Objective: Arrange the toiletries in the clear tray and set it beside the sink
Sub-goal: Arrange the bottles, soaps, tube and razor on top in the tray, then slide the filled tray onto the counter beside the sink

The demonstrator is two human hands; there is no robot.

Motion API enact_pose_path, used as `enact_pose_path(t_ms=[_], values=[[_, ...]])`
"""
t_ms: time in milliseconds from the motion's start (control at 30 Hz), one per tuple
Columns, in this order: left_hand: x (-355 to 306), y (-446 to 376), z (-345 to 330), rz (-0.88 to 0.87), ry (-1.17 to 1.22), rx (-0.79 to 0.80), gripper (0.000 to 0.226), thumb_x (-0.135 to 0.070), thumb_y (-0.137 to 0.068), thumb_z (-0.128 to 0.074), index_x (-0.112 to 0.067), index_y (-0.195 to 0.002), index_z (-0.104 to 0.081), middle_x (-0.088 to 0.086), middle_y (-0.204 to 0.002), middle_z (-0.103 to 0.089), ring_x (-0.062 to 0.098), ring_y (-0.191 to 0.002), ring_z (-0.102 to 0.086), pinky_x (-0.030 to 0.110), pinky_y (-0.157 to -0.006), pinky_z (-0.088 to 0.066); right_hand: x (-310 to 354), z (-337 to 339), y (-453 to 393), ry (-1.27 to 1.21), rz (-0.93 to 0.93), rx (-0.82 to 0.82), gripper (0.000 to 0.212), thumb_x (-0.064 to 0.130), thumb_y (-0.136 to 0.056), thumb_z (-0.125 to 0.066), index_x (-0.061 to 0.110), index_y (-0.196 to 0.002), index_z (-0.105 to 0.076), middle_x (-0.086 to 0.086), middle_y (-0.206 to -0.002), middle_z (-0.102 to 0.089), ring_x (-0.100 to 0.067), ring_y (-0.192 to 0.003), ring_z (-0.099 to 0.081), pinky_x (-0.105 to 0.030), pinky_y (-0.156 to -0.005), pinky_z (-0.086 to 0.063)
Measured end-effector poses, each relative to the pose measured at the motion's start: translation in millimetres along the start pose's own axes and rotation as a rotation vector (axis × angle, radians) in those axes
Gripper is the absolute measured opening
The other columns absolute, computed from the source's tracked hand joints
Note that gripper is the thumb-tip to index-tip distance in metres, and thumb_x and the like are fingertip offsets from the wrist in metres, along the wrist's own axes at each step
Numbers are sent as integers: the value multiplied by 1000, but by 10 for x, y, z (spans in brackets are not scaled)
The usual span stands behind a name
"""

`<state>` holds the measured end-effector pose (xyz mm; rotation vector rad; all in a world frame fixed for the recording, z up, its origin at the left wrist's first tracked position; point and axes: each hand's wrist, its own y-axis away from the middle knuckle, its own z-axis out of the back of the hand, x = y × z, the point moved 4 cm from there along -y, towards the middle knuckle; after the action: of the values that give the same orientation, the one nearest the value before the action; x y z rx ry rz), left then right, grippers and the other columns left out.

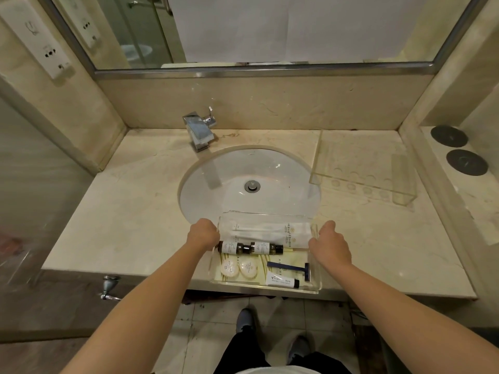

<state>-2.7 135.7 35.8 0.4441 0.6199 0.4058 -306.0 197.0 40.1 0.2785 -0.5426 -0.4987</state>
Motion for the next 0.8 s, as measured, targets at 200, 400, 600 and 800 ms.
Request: enact_pose_path(t_ms=[200,400,600,800], values=[[-78,-26,1,97,84,169,11,-3,-92,-55,5,-97,-61,23,-96,-68,33,-83,-70,39,-68,-61,-50,-110,-59,110,-69,155,20,20,-96,-36,11,-98,-54,-7,-96,-56,-25,-82,-55,-31,-64,-43],[9,-131,139,100,57,120,8,-4,-92,-53,0,-85,-55,21,-93,-66,35,-84,-70,45,-73,-61,178,-156,-71,89,-1,139,18,15,-97,-32,12,-91,-48,-7,-89,-52,-24,-78,-52,-31,-59,-39],[-22,-252,379,83,67,32,13,-4,-90,-52,-2,-76,-54,19,-85,-65,36,-80,-69,47,-74,-61,408,-141,-129,6,44,75,22,20,-100,-29,10,-91,-47,-6,-80,-53,-25,-73,-51,-32,-57,-36],[-408,-335,363,-27,78,18,22,-8,-93,-50,-2,-73,-57,19,-82,-64,37,-84,-70,47,-75,-60,314,46,-229,-28,-20,-14,25,20,-101,-25,10,-91,-45,-3,-73,-47,-24,-70,-48,-33,-55,-34]])
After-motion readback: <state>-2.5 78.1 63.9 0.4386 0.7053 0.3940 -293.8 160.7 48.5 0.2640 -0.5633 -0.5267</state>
